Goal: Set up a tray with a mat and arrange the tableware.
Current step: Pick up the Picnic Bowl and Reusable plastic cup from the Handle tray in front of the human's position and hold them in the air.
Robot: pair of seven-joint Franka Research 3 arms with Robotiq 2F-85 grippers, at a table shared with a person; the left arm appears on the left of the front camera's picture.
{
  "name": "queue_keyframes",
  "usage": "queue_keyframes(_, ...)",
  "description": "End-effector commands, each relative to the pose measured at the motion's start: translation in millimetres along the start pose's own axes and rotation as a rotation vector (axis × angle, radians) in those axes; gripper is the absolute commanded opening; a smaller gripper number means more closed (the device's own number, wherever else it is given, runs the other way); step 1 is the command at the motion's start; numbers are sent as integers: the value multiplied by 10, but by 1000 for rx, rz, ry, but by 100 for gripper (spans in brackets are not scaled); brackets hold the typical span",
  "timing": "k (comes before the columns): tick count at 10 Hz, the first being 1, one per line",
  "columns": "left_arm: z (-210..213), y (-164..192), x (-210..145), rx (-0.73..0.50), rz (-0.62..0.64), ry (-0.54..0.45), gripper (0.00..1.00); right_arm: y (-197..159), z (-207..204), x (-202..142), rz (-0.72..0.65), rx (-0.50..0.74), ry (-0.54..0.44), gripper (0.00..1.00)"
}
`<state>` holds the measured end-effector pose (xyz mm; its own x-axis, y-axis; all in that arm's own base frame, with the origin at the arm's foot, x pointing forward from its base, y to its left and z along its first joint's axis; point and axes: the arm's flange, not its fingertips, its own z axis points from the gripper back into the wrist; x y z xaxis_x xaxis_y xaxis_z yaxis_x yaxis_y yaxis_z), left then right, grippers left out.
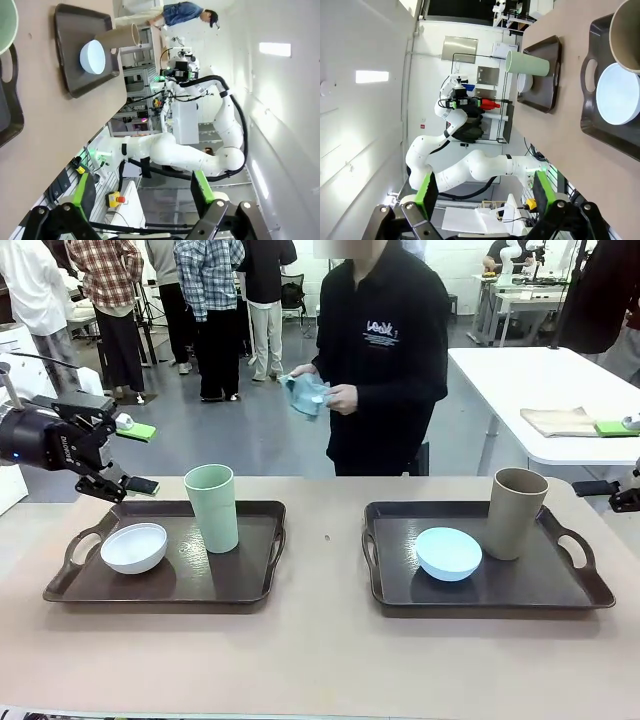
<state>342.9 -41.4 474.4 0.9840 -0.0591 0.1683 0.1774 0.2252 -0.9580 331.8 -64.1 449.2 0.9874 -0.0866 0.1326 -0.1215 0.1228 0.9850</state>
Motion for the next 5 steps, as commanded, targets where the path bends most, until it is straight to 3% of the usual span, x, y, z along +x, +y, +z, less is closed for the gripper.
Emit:
queue_keyframes(1,198,91,-46,-87,77,-130,100,-7,-22,12,20,27,-11,100)
queue_keyframes(2,0,0,0,0,0,0,100,-7,-22,12,20,27,-11,100)
queue_keyframes(5,0,0,0,0,0,0,100,-7,-22,12,20,27,-11,100)
